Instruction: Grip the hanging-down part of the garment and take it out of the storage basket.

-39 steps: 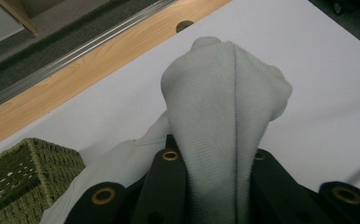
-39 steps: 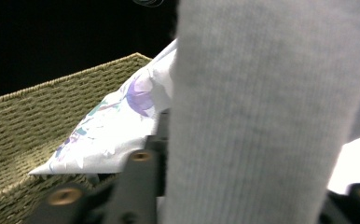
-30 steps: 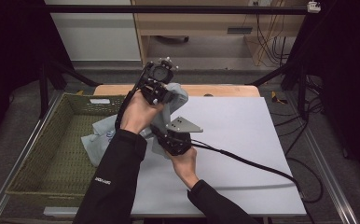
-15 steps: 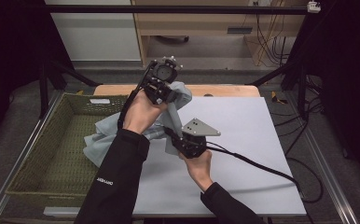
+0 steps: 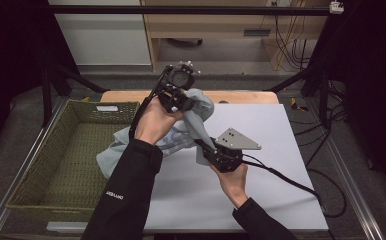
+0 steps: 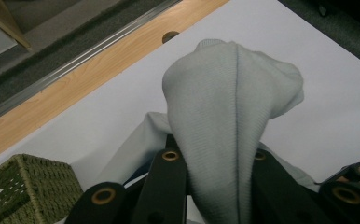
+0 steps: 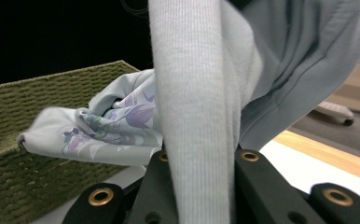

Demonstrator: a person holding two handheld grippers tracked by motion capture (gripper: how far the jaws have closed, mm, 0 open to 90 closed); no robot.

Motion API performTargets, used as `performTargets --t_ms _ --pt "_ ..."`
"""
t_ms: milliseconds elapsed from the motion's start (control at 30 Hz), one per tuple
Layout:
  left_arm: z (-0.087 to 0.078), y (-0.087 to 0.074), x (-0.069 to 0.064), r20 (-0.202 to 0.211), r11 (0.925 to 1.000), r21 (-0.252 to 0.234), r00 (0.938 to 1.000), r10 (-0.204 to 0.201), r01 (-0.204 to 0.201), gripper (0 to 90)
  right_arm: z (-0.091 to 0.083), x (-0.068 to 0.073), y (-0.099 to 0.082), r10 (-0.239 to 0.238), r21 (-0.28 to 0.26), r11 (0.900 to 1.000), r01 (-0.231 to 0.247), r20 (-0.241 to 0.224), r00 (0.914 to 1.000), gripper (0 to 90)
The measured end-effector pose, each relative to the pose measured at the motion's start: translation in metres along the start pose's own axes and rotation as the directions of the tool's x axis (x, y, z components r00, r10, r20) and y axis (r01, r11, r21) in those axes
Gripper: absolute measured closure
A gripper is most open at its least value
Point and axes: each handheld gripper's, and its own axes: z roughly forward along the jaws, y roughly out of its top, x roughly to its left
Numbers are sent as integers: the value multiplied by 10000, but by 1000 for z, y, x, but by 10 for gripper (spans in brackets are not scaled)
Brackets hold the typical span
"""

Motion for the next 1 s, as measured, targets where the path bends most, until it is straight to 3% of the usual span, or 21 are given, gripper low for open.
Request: performTargets --t_ms 133,367,500,700,767,800,867,933,1000 --pt "1 4 -6 55 9998 50 9998 209 -209 833 -12 -7 2 -149 -59 9999 150 205 9997 859" --pt "6 9 -15 226 9995 60 9993 294 -296 834 -30 -23 5 53 -282 9996 -35 638 9979 859" --pt "7 11 -19 290 9990 47 9986 434 -435 834 -37 -26 5 -156 -293 9994 184 919 9956 859" --pt "8 11 -21 261 9987 164 9985 480 -485 833 -36 -27 -1 -182 -134 9997 189 538 9984 841" --pt "10 10 -22 223 9988 115 9986 482 -485 833 -34 -27 -8 -233 23 9997 233 272 9994 788" --pt "12 10 -21 175 9988 182 9988 460 -463 833 -34 -25 -13 -244 69 9997 243 155 9996 611" --pt "15 9 -20 311 9988 144 9985 457 -462 834 -35 -24 -19 -254 35 9997 254 189 9995 352" --pt "19 9 -22 351 9989 124 9984 444 -448 833 -40 -23 -22 -344 -113 9993 345 140 9993 210" --pt "22 9 -22 415 9986 197 9979 492 -500 833 -47 -26 -23 -136 -50 9999 137 124 9998 95"
